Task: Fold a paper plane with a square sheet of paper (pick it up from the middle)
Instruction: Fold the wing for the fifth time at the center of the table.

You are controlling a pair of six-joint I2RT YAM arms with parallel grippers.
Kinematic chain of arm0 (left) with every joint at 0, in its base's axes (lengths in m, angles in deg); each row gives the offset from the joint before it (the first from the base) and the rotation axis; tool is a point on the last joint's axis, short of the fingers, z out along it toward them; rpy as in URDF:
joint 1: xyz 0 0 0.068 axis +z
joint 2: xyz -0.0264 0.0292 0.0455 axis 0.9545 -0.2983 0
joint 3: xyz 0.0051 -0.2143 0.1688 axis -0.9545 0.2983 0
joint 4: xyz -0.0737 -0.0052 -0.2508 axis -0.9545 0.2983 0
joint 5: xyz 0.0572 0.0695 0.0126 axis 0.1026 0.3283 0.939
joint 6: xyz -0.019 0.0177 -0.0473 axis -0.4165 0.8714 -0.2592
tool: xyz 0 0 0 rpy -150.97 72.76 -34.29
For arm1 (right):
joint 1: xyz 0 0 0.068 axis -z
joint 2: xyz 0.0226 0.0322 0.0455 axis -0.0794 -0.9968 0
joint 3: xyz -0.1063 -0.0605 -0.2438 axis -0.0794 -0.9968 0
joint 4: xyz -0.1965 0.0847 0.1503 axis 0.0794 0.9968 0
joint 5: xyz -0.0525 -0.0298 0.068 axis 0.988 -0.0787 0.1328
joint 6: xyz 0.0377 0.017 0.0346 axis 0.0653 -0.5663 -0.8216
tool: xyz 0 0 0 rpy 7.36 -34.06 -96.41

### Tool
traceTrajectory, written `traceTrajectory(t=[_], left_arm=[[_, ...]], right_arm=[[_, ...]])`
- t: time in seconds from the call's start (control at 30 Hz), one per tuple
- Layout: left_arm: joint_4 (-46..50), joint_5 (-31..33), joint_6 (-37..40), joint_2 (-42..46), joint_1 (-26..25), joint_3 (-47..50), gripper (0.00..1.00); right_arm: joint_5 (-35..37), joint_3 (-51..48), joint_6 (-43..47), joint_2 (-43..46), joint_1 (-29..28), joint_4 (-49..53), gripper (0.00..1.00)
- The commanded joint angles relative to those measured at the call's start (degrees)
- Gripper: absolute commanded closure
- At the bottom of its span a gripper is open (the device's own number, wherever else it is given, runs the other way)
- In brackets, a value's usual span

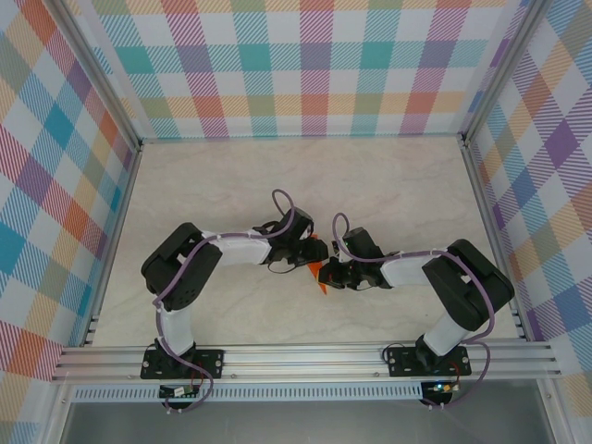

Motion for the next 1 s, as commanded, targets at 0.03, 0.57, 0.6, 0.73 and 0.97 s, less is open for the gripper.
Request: traceTrajectory(t=[0.03, 0.57, 0.6, 0.73, 0.97], left_arm=[[-0.3, 4.5, -1.0, -0.6, -0.7, 1.2, 0.61], [0.7, 6.3, 0.4, -2.8, -0.7, 3.4, 0.63], [0.7, 6.2, 0.5, -3.0, -0.8, 3.4, 0.63], [0.7, 6.0, 0.5, -3.0, -0.8, 3.3, 0.63], [2.0, 6.7, 1.5, -2.9, -0.8, 3.0, 0.64]], right_arm=[[3.2, -2.9, 1.2, -0.9, -0.3, 7.3, 0.97], [-7.6, 0.1, 3.2, 5.9, -0.4, 5.9, 0.91], [-8.2, 0.6, 3.8, 5.3, -0.4, 6.1, 0.91], [-5.2, 1.7, 5.1, 2.6, -0.4, 8.9, 0.9], [1.0, -0.5, 5.4, 1.2, -0.2, 13.3, 0.91]])
